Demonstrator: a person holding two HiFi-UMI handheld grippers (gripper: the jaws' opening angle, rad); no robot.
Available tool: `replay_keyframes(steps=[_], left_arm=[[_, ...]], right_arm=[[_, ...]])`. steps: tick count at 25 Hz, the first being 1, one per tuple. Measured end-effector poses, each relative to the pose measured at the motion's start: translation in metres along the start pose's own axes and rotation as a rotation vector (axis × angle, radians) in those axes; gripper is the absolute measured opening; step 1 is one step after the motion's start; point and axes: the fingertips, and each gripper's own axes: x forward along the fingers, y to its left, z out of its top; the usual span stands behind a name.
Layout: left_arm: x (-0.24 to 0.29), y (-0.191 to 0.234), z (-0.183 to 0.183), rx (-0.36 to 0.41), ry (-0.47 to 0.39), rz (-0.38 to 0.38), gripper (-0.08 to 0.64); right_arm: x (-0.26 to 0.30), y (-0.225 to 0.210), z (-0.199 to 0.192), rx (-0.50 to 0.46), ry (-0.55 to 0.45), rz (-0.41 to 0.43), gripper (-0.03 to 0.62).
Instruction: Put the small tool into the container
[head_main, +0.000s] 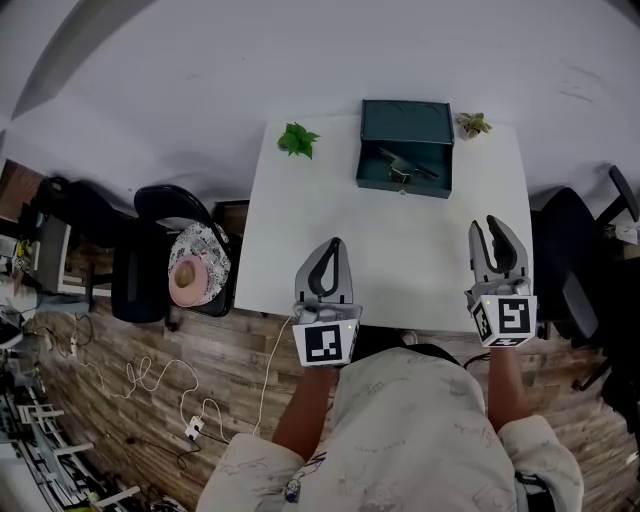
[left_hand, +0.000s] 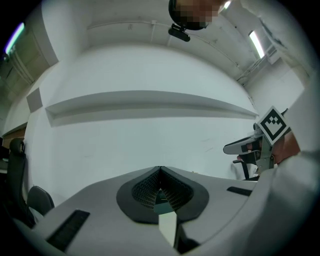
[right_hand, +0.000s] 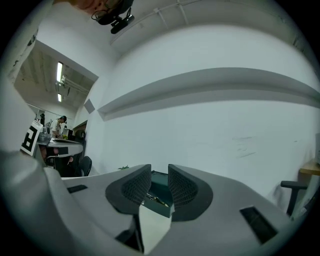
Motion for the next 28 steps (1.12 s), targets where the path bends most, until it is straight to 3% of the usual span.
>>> replay_keyframes(steps=[28], left_arm=[[0.011,-0.009,-0.008,0.009,0.034,-0.004,0.006]], right_arm=[[0.001,-0.005,-0.004,0.007,-0.018,0.009,0.101]])
